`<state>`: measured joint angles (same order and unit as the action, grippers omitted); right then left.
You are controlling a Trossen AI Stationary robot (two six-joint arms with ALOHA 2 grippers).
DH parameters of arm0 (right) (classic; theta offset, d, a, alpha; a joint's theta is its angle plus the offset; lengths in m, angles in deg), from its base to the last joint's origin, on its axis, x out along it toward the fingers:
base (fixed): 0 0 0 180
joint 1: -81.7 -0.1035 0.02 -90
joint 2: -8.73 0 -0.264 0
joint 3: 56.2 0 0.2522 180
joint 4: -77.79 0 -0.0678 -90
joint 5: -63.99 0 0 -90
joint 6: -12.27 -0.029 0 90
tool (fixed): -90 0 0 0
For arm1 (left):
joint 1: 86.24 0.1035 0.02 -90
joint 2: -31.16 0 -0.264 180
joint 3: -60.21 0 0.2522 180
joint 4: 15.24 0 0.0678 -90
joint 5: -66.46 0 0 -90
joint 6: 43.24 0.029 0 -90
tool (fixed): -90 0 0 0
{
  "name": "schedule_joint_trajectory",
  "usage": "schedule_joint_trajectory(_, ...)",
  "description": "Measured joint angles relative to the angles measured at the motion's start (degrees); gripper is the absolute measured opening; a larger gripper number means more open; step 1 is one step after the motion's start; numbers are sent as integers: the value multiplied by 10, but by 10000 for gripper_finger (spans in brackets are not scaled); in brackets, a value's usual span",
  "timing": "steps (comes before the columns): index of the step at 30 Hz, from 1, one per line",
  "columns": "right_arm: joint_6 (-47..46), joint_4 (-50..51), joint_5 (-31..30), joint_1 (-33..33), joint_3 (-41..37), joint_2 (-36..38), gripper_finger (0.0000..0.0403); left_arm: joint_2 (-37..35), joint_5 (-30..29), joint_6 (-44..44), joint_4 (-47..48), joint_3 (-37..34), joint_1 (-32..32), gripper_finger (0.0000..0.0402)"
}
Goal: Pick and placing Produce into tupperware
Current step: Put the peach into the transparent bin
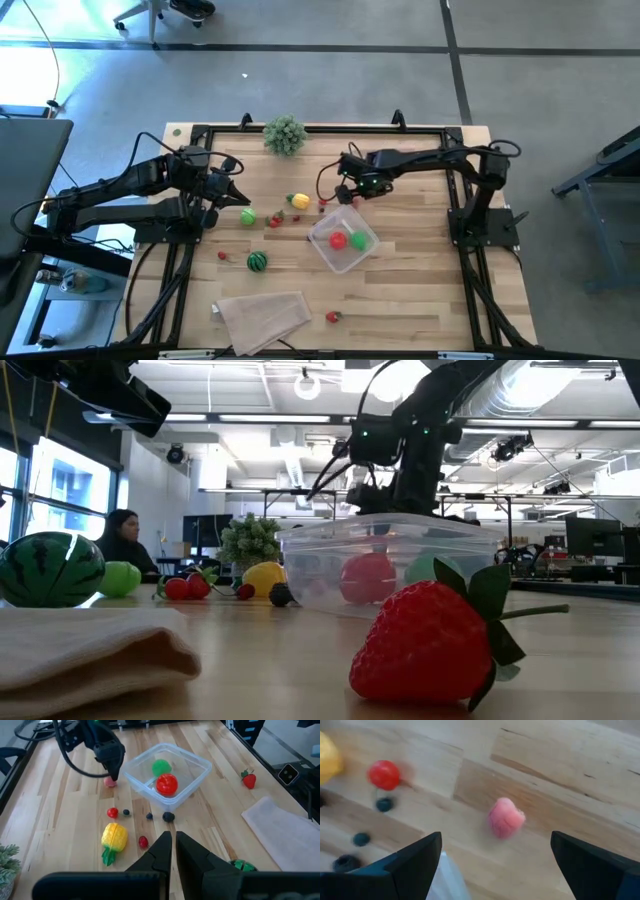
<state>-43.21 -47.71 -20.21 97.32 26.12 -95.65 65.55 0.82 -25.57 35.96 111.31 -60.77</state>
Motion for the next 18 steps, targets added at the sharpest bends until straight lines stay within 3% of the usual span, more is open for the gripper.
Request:
schedule_joint_trajectory(9, 3, -37, 1, 1, 0, -37, 364, 0, 0, 0, 0, 0, 0, 17)
schedule_joint_trajectory(18, 5, -34, -41, 1, 0, -38, 364, 0, 0, 0, 0, 0, 0, 17)
